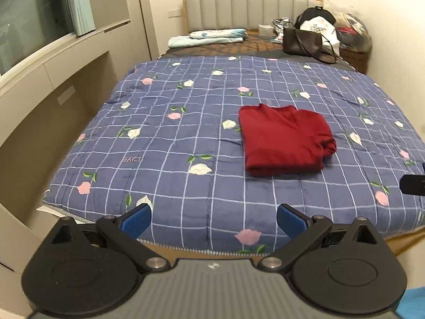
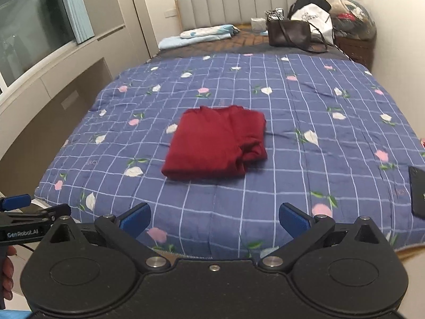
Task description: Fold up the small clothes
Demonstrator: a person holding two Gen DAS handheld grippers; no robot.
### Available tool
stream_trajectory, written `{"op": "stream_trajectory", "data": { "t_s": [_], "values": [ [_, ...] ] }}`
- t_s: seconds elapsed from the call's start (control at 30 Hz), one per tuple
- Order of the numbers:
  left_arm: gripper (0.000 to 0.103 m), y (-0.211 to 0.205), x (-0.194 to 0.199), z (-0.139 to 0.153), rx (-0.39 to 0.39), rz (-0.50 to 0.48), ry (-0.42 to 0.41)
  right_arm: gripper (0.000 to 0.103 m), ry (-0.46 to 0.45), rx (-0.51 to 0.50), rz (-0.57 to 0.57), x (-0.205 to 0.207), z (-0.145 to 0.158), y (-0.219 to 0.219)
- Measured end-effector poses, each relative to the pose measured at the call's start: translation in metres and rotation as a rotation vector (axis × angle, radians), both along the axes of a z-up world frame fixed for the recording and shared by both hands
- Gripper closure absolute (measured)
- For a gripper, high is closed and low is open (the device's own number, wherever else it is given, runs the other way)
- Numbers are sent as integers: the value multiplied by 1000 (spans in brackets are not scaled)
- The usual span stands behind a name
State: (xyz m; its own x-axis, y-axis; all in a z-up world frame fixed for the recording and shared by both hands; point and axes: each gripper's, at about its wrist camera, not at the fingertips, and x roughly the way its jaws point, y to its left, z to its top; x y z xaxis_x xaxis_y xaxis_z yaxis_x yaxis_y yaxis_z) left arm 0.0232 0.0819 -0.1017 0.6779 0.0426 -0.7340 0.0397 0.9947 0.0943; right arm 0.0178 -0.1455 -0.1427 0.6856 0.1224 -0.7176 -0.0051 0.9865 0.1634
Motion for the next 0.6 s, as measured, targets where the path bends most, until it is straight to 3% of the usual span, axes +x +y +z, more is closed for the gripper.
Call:
{"op": "stream_trajectory", "data": {
  "t_s": [0.6],
  "values": [
    [1, 2, -11, 1, -8, -15, -1, 1, 9, -4, -52, -18, 1, -8]
  ]
}}
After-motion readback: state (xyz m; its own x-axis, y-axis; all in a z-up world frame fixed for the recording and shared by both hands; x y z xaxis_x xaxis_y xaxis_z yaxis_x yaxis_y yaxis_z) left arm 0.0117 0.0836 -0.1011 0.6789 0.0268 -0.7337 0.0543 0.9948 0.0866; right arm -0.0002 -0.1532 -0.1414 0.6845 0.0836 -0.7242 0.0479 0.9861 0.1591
